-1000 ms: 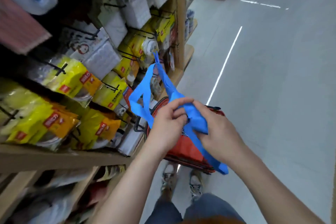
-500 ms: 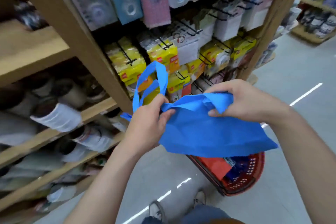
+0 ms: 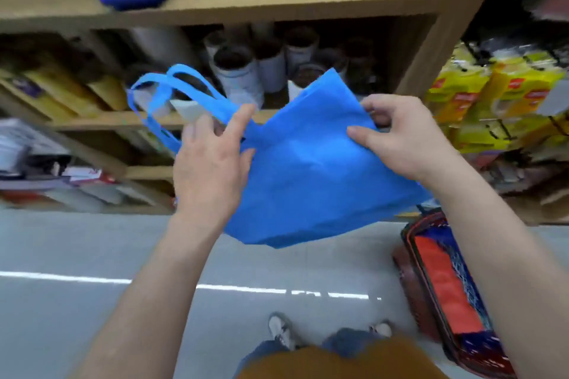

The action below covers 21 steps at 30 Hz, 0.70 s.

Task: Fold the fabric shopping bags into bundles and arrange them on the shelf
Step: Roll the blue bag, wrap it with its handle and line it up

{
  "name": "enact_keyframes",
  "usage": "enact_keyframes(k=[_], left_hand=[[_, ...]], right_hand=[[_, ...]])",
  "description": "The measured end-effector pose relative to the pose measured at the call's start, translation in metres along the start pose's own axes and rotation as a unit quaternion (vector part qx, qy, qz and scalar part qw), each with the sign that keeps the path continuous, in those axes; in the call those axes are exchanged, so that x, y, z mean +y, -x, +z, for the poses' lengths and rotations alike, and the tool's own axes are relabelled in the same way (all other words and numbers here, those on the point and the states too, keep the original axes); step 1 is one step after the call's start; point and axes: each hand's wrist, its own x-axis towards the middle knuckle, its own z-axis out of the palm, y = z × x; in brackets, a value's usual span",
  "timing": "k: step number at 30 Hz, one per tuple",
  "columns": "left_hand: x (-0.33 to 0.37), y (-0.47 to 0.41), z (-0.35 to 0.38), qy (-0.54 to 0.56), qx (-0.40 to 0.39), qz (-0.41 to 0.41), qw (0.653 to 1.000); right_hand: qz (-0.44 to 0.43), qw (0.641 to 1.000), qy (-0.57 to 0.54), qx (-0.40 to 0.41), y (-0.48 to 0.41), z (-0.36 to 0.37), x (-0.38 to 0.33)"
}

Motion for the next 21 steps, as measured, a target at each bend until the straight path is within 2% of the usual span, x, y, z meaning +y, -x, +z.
enact_keyframes(k=[2, 3, 5, 6, 7, 10, 12, 13, 14, 16, 17, 18, 21], left_hand=[[-0.033, 0.016, -0.014, 0.127, -0.017, -0.08, 0.988], [-0.044, 0.024, -0.021, 0.228, -0.057, -0.13, 0.963], [-0.06, 0.038, -0.032, 0.424, -0.157, -0.229, 0.862], [-0.071, 0.043, -0.035, 0.482, -0.185, -0.253, 0.818], [-0.087, 0.047, -0.037, 0.508, -0.186, -0.259, 0.8], [-0.142, 0.059, -0.045, 0.478, -0.128, -0.27, 0.826], [-0.176, 0.069, -0.049, 0.429, -0.087, -0.275, 0.856], [-0.188, 0.073, -0.051, 0.391, -0.08, -0.278, 0.874], [-0.199, 0.076, -0.054, 0.352, -0.076, -0.277, 0.891], [-0.221, 0.078, -0.063, 0.277, -0.062, -0.264, 0.922], [-0.233, 0.077, -0.07, 0.261, -0.056, -0.251, 0.93], [-0.243, 0.075, -0.079, 0.261, -0.05, -0.243, 0.933], [-0.27, 0.07, -0.104, 0.288, -0.027, -0.275, 0.917]], right_hand=[[-0.008, 0.999, -0.032, -0.011, -0.013, 0.052, -0.029], [-0.006, 0.999, -0.048, -0.025, -0.018, 0.079, -0.043], [0.015, 0.993, -0.078, -0.087, -0.022, 0.133, -0.071], [0.03, 0.985, -0.105, -0.133, -0.023, 0.158, -0.084], [0.045, 0.971, -0.138, -0.187, -0.024, 0.179, -0.095], [0.092, 0.903, -0.238, -0.345, -0.033, 0.22, -0.115], [0.093, 0.872, -0.229, -0.423, -0.045, 0.236, -0.123], [0.075, 0.869, -0.203, -0.445, -0.052, 0.245, -0.125], [0.032, 0.883, -0.161, -0.439, -0.059, 0.254, -0.126], [-0.098, 0.933, -0.051, -0.343, -0.078, 0.273, -0.125], [-0.161, 0.941, 0.009, -0.298, -0.089, 0.28, -0.123], [-0.207, 0.935, 0.053, -0.284, -0.102, 0.284, -0.122], [-0.24, 0.894, 0.126, -0.356, -0.141, 0.299, -0.123]])
